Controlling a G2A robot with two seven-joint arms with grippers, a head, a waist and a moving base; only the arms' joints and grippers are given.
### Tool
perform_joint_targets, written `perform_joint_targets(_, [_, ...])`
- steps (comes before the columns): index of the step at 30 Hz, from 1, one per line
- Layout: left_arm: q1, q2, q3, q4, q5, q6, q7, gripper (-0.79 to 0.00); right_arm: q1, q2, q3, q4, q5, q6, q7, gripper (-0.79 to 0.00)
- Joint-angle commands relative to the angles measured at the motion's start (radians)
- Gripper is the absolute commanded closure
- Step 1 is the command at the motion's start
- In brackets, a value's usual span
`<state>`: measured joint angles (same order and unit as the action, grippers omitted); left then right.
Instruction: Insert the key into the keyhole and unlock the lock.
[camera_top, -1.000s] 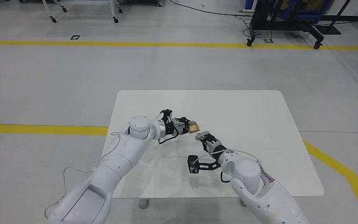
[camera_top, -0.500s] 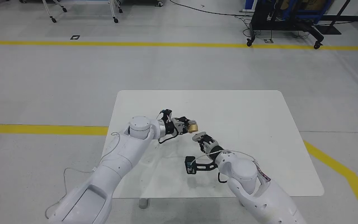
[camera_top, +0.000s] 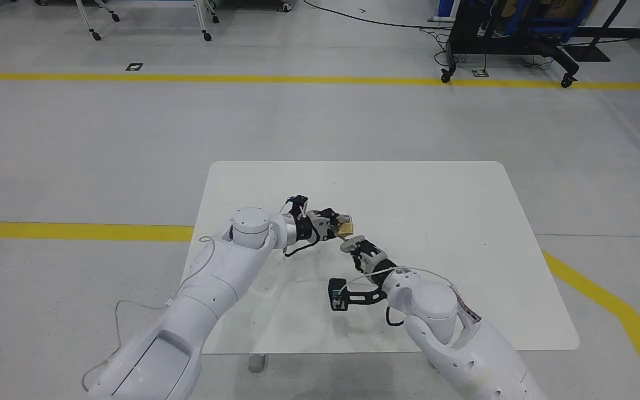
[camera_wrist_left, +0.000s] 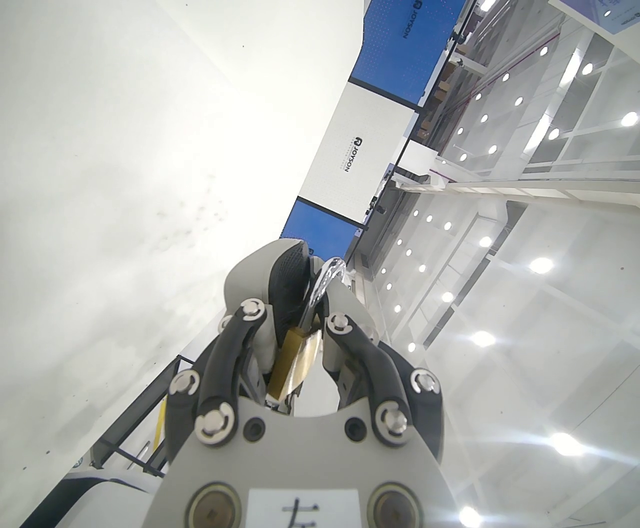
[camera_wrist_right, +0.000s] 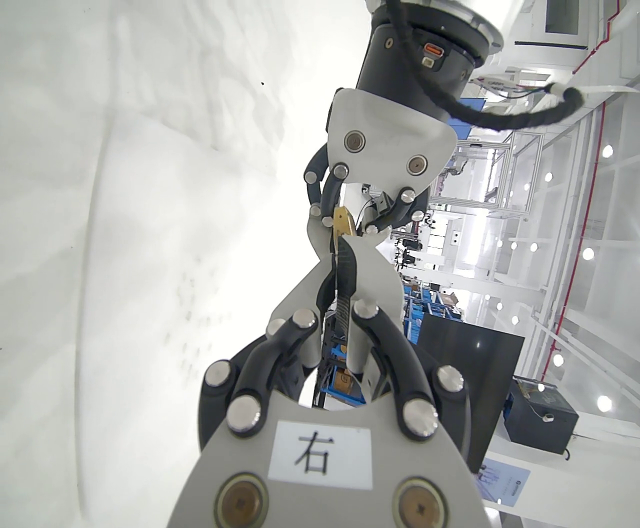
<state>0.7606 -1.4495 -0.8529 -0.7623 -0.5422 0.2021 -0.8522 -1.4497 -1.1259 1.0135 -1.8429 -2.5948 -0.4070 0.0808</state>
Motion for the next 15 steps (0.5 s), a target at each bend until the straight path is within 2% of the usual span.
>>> perform_joint_targets(1, [0.002,-0.001,-0.01,0.002,-0.017,-0.001,0.005,0.0,-0.008,0.001,0.023,-0.001,0.038,0.026,-0.017,0.0])
perform_joint_targets(6, [0.005,-0.001,-0.039,0.009,-0.072,0.014,0.017,0.0,-0.057,0.009,0.129,-0.004,0.195,0.1,-0.113,0.0])
perform_joint_targets(15, [0.005,-0.001,-0.039,0.009,-0.072,0.014,0.017,0.0,-0.057,0.009,0.129,-0.004,0.195,0.1,-0.113,0.0])
